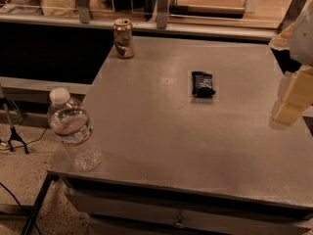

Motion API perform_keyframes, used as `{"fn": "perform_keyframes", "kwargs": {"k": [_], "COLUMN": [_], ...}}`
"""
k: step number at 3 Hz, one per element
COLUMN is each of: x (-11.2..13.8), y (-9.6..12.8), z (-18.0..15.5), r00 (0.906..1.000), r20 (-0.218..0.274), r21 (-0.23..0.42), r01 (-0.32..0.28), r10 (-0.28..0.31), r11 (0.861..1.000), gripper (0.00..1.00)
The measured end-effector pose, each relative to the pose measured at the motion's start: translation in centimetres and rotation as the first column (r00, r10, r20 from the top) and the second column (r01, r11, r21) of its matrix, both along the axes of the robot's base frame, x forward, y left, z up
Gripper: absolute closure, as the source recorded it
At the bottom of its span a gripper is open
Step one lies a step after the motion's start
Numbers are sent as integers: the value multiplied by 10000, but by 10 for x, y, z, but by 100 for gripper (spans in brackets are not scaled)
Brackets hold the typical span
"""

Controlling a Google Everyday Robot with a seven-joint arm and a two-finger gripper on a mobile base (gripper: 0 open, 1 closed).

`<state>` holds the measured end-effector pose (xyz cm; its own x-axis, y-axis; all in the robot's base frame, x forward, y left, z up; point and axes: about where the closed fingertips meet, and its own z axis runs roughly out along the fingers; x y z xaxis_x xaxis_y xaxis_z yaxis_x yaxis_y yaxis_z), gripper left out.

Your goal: Move rxbar blueberry near water bottle

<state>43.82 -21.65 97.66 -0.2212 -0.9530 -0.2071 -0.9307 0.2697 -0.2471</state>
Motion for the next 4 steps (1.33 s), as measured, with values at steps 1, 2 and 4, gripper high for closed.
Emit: {"fn": "perform_keyframes", "kwargs": {"k": [1, 2, 4], "x": [0, 15, 123], "y": [0, 4, 38], "z": [0, 4, 14], "r00": [10000, 9996, 9891], "r20": [0, 267, 1470], "r21": [0, 264, 2717], "r01": [0, -94, -466], "r10": [0, 87, 64], "r11": [10000, 9996, 9613], "gripper": [0, 0, 0]}}
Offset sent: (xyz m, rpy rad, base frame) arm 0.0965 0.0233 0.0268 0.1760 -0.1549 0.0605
